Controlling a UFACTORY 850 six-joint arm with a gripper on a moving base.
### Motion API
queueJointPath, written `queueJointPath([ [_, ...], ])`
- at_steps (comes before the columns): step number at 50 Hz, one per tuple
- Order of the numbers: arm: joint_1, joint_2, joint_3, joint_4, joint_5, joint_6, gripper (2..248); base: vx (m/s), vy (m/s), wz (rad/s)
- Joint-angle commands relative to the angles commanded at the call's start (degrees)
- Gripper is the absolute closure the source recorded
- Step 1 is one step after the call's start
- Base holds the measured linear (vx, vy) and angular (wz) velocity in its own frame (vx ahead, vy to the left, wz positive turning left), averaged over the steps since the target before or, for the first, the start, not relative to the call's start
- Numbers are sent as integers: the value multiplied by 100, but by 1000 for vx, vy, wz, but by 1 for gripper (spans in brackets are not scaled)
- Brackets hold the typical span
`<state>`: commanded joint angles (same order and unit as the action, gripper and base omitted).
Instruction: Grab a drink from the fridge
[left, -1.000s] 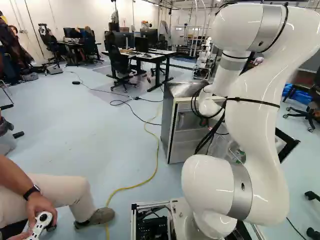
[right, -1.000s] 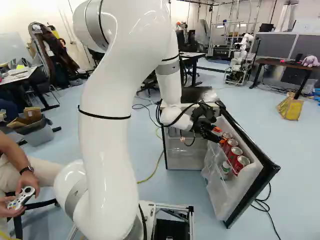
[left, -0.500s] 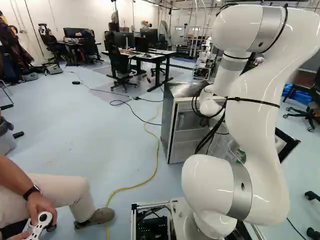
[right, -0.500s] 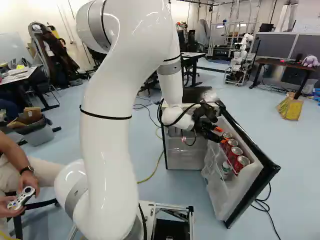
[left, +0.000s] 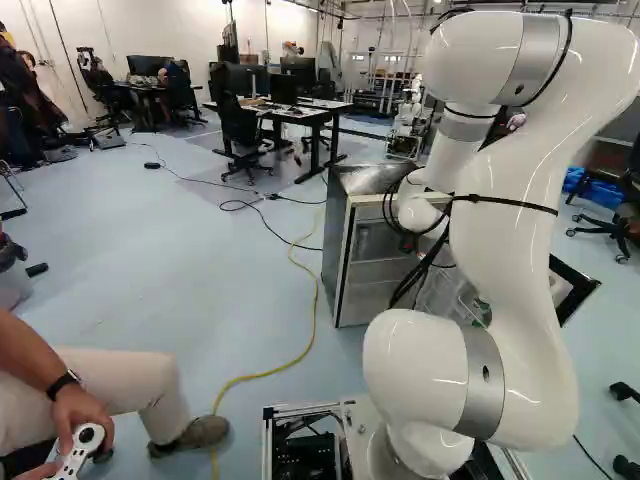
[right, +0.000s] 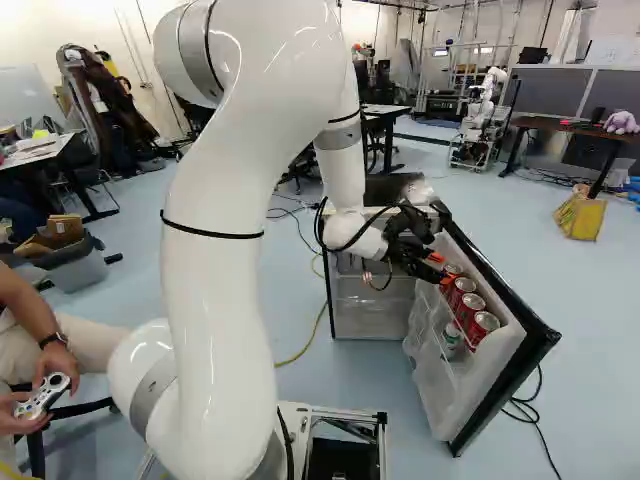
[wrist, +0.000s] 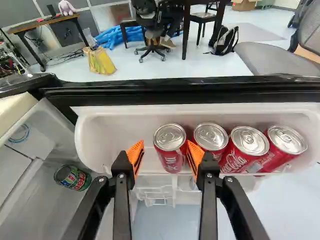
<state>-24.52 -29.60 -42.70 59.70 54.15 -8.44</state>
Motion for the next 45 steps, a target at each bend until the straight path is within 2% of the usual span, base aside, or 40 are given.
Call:
queueJointPath([
  [25,-69,-73,-109,0,-136,0,111,0,0,0],
  [45,-203,-186,-280,0,-199,0,111,0,0,0],
])
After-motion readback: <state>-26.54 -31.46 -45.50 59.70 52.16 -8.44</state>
